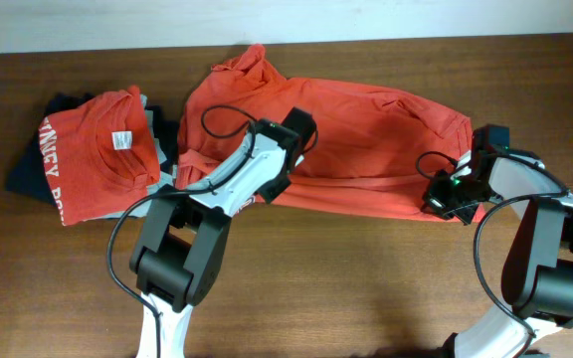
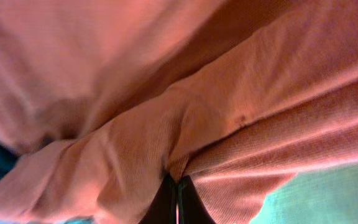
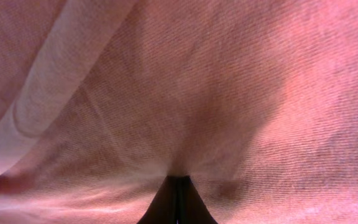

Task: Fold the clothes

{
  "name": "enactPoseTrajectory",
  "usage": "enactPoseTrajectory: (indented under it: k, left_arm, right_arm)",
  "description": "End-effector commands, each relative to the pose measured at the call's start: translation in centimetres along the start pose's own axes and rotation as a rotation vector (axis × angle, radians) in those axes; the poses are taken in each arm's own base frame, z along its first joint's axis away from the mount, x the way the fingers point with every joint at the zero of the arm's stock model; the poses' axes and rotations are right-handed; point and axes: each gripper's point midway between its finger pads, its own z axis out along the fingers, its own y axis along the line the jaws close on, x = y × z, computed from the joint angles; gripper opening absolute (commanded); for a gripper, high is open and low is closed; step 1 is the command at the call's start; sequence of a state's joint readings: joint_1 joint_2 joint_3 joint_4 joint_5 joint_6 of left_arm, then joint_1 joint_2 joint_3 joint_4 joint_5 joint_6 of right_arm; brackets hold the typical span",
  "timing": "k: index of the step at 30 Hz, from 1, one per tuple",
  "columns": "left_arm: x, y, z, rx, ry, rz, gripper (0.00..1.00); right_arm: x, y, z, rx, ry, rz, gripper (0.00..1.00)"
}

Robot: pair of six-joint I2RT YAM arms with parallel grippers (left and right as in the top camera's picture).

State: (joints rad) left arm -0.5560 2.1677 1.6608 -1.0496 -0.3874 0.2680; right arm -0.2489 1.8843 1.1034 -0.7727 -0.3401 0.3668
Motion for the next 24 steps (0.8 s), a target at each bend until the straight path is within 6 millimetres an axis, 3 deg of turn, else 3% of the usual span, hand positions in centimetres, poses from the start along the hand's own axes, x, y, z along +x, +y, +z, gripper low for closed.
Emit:
enactPoseTrajectory:
  k: [1, 14, 17, 21, 24]
  left_arm:
    - [-0.5, 2.2, -1.8, -0.068, 0.001, -0.029, 0.00]
    - [-0.8, 2.7, -2.6, -0.070, -0.008, -0.006, 0.02]
    - [-0.3, 2.5, -2.6, -0.061, 0.011, 0.003, 0.13]
    - [-0.3, 1.8, -2.6, -0.024, 0.008, 0.006, 0.44]
    - [-0.6, 0.9, -2.5, 0.032, -0.007, 0.006, 0.49]
  right_arm:
    - [0.5, -1.6, 1.3, 0.076, 0.029, 0.019, 0.04]
    - [0.8, -5.8, 0.4, 0.315, -0.005, 0.131, 0.04]
    - [1.0, -5.9, 0.4, 0.323, 0.004, 0.133, 0.04]
    - [1.1, -6.0, 0.3, 0.327, 0.009, 0.134, 0.04]
    - [1.3, -6.2, 0.2, 0.342, 0.012, 0.135, 0.04]
